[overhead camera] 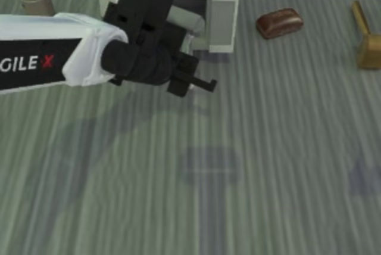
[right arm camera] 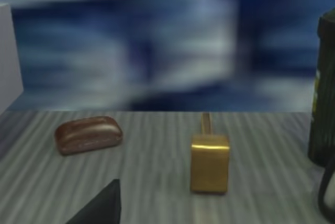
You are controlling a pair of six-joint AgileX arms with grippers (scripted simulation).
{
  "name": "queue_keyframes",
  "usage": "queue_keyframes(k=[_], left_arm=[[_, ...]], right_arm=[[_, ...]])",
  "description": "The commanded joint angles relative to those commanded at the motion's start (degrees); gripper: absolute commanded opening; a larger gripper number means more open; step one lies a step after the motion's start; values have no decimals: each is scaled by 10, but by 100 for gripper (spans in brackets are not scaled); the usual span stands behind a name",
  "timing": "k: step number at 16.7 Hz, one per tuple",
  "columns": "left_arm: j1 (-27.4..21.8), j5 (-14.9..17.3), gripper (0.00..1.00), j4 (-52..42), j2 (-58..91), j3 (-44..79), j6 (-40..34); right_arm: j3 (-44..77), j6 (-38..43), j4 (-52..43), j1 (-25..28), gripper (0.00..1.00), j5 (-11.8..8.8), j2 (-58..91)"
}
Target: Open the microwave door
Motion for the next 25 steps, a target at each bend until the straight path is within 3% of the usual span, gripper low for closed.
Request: queue_keyframes(k=[9,25], left_arm=[[12,27,0,2,-13,-17,32],[12,27,0,2,-13,-17,32]], right_arm=[[0,0,0,0,100,0,0],[0,0,0,0,100,0,0]])
